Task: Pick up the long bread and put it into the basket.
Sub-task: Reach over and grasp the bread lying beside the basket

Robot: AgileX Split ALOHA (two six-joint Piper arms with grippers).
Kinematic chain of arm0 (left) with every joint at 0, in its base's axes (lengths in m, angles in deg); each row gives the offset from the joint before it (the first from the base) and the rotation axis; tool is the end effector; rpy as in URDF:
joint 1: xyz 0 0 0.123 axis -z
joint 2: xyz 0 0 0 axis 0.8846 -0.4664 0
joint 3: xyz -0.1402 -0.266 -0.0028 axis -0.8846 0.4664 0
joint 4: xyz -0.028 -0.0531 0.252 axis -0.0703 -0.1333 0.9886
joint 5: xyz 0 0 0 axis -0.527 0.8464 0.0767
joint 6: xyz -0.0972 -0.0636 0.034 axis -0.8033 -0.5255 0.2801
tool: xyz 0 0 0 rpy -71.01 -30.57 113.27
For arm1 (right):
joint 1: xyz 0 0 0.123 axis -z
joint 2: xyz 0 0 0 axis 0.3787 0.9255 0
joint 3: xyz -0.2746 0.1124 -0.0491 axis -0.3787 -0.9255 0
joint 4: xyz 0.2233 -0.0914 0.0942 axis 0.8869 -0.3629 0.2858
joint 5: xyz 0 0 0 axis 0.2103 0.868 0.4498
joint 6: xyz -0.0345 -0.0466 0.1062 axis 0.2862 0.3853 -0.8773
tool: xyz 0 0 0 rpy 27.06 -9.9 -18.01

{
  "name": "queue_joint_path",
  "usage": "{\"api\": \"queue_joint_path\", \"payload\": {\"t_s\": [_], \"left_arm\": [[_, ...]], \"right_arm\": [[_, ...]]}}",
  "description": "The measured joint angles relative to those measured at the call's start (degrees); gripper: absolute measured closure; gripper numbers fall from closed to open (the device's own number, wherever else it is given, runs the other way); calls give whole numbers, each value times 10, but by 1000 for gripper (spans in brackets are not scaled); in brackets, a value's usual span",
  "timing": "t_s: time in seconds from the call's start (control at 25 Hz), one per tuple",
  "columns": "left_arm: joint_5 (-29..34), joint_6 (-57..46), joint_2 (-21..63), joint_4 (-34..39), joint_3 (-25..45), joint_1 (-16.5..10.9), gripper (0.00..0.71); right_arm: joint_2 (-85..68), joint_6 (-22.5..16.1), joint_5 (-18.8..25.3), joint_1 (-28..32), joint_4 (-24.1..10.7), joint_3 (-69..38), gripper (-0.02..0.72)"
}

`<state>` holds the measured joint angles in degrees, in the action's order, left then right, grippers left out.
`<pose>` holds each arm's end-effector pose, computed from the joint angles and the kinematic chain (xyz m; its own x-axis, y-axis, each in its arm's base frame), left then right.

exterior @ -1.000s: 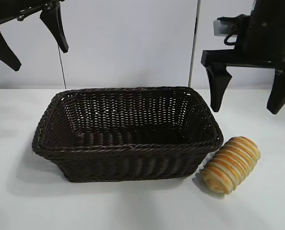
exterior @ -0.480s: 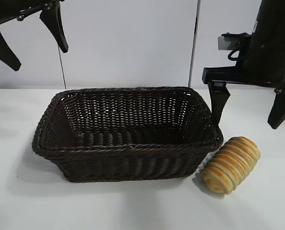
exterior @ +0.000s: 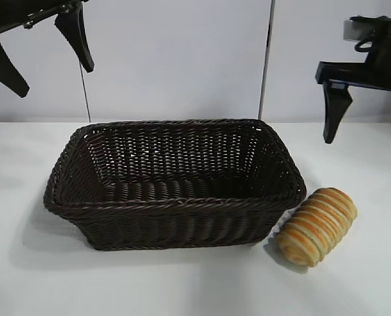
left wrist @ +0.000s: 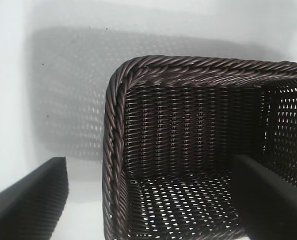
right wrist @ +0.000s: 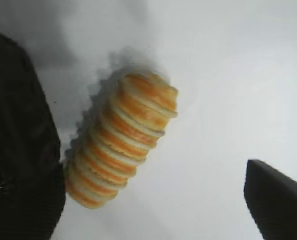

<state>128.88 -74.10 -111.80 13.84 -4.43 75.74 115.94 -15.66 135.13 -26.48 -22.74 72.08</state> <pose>0.3882 -0.1254 0.2751 -0.9666 -0.0970 -0.2373 -0.0112 0.9407 -0.3389 0.3439 0.0344 0.1931 -0.9553 0.2616 -0.1379 0.2453 0.9614 0.1248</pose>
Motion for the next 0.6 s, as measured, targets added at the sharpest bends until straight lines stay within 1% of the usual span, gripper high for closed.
{"api": "queue_joint_path", "payload": {"t_s": [0.12,0.36,0.6], "left_arm": [[0,0,0,0,0,0,76],[0,0,0,0,0,0,76],[0,0,0,1,0,0,76]], "right_arm": [[0,0,-56,0,34,-39,8],[0,-3,-129,0,47,-90,8],[0,-4,-210,0,81,-139,8]]}}
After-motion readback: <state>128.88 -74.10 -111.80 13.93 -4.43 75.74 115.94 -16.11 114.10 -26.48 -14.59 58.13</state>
